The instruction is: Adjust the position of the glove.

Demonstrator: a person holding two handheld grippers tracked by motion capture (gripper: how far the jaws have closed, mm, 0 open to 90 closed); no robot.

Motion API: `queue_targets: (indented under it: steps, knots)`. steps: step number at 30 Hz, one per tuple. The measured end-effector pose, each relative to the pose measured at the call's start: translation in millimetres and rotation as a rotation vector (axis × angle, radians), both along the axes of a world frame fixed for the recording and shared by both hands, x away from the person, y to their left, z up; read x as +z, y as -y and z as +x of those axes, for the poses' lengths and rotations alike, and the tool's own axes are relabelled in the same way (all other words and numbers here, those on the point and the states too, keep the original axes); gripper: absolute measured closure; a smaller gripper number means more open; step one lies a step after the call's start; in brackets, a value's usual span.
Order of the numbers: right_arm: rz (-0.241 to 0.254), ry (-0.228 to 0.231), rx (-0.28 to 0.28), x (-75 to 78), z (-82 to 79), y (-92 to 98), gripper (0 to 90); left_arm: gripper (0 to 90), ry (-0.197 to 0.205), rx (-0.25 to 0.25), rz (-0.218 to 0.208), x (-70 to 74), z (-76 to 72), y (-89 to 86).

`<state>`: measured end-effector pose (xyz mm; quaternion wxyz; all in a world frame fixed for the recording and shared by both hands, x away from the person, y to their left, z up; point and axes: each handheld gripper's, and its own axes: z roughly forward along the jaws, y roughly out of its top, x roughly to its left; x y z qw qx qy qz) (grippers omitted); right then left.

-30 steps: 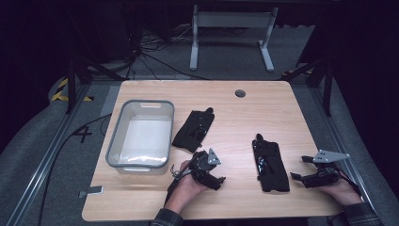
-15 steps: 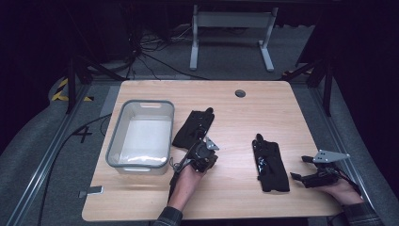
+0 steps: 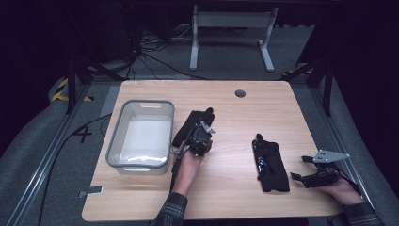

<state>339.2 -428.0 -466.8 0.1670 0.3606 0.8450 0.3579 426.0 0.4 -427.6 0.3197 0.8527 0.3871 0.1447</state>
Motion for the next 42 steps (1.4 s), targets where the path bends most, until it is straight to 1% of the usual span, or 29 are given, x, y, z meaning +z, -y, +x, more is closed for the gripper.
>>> queue_targets:
  steps: [1,3,4,5,6,7,9,10,11,12,14,17,18,20,21,24,29,31,32,35,36,37,38,39,42]
  knots:
    - [0.001,0.0,0.001,0.0,0.1,0.0,10.5,89.8,0.001,0.013,-0.008,0.0,3.3,0.0]
    - [0.0,0.0,0.0,0.0,0.0,0.0,10.5,89.8,0.001,0.04,0.006,0.4,9.8,1.0]
    - [0.0,0.0,0.0,0.0,0.0,0.0,10.5,89.8,0.001,0.04,0.006,0.4,9.8,1.0]
    - [0.001,0.0,0.001,0.0,0.0,0.0,10.5,89.8,0.01,0.058,0.007,0.1,14.9,1.2]
    - [0.0,0.0,0.0,0.0,0.0,0.0,10.5,89.8,0.011,0.067,-0.003,-0.7,17.9,1.1]
    - [0.0,0.0,0.0,0.0,0.0,0.0,10.5,89.8,0.007,0.072,-0.005,-2.2,21.2,0.7]
    - [0.0,-0.001,0.004,0.0,-0.3,-0.2,10.6,89.8,0.0,0.086,0.021,-5.7,28.0,0.2]
    - [0.0,-0.001,0.004,0.0,-0.3,-0.2,10.6,89.8,-0.005,0.097,0.015,-6.7,31.1,-0.6]
    - [0.0,0.001,0.01,-0.1,-0.3,-0.3,10.6,89.8,-0.003,0.113,0.021,-7.8,35.0,-1.2]
    - [0.0,0.001,0.011,-0.1,-0.3,-0.3,10.6,89.8,-0.003,0.118,0.025,-8.2,37.4,-1.4]
    - [0.0,0.001,0.011,-0.1,-0.3,-0.3,10.6,89.8,-0.007,0.133,0.019,-10.3,42.8,-2.2]
    - [0.0,-0.001,0.01,0.0,-0.5,-0.4,10.6,89.8,-0.032,0.144,0.031,-16.9,48.9,-1.1]
    - [0.0,-0.001,0.01,0.0,-0.4,-0.4,10.6,89.8,-0.047,0.141,0.038,-20.7,50.2,0.0]
    - [0.0,-0.001,0.011,0.0,-0.4,-0.4,10.6,89.9,-0.036,0.132,0.041,-22.1,49.2,2.1]
    - [0.0,-0.001,0.011,0.0,-0.4,-0.4,10.6,89.8,-0.044,0.123,0.042,-21.5,48.6,2.3]
    - [0.0,-0.001,0.011,0.0,-0.4,-0.4,10.6,89.9,-0.061,0.1,0.026,-21.4,43.3,4.8]
    - [0.0,-0.001,0.011,0.0,-0.5,-0.4,10.6,89.8,-0.086,0.038,0.006,-20.8,32.7,10.7]
    - [0.0,0.001,0.011,-0.1,-0.3,-0.3,10.6,89.9,-0.091,0.03,0.004,-20.7,30.8,11.5]
    - [0.0,-0.001,0.011,0.0,-0.4,-0.4,10.6,89.9,-0.105,0.009,-0.012,-20.9,24.9,14.1]
    - [0.0,0.001,0.012,-0.1,-0.3,-0.3,10.6,89.9,-0.121,-0.03,-0.03,-21.2,16.4,18.9]
    - [0.0,-0.001,0.011,0.0,-0.5,-0.4,10.6,89.9,-0.121,-0.03,-0.03,-21.2,16.4,18.9]
    - [0.0,-0.001,0.011,0.0,-0.4,-0.4,10.6,89.9,-0.125,-0.062,-0.028,-21.0,8.7,23.9]
    - [0.0,-0.001,0.011,0.0,-0.4,-0.4,10.6,89.9,-0.125,-0.062,-0.028,-21.0,8.7,23.9]
    - [-0.001,0.001,0.011,-0.1,-0.3,-0.3,10.6,89.9,-0.134,-0.087,-0.028,-20.6,3.0,27.8]
    - [0.0,-0.001,0.011,-0.1,-0.4,-0.4,10.6,89.9,-0.137,-0.125,-0.025,-20.6,-7.0,34.4]
